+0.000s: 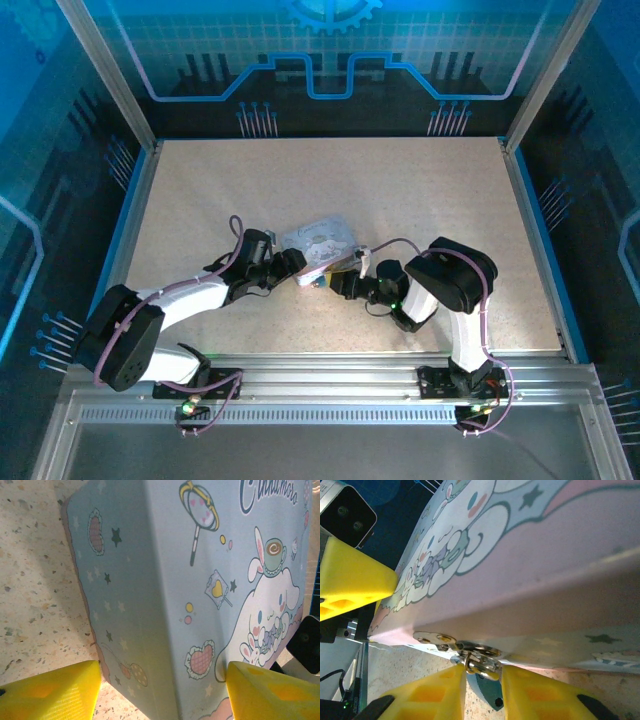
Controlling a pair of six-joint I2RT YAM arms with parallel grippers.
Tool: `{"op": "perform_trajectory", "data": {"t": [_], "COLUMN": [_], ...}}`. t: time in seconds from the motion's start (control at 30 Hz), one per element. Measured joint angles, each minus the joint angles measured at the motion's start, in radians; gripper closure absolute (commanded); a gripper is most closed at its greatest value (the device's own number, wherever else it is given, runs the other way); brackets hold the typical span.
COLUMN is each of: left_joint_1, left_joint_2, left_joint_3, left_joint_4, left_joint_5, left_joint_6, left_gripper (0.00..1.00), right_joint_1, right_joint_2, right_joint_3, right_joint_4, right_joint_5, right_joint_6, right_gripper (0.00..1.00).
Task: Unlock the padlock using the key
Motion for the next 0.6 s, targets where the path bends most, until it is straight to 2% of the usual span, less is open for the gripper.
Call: {"op": "perform_trajectory", "data": {"t": [0.27, 0.6], "left_joint_1": [0.0, 0.0], "left_joint_2": [0.0, 0.0], "left_joint_3": [0.0, 0.0], "left_joint_4": [0.0, 0.0], "left_joint_5": [-0.003, -0.004], "left_joint_6": [-0.001, -0.012], "left_gripper": [0.32, 0.32], "right_joint_1": [0.0, 0.0], "right_joint_2": [0.018, 0.024], "right_joint_3": [0.02, 0.045], "right_joint_4": [0.01, -0.003], "right_joint_5": [-0.003, -0.007], "right_joint_6": [0.007, 0.006], "right_gripper": [0.69, 0.75]}}
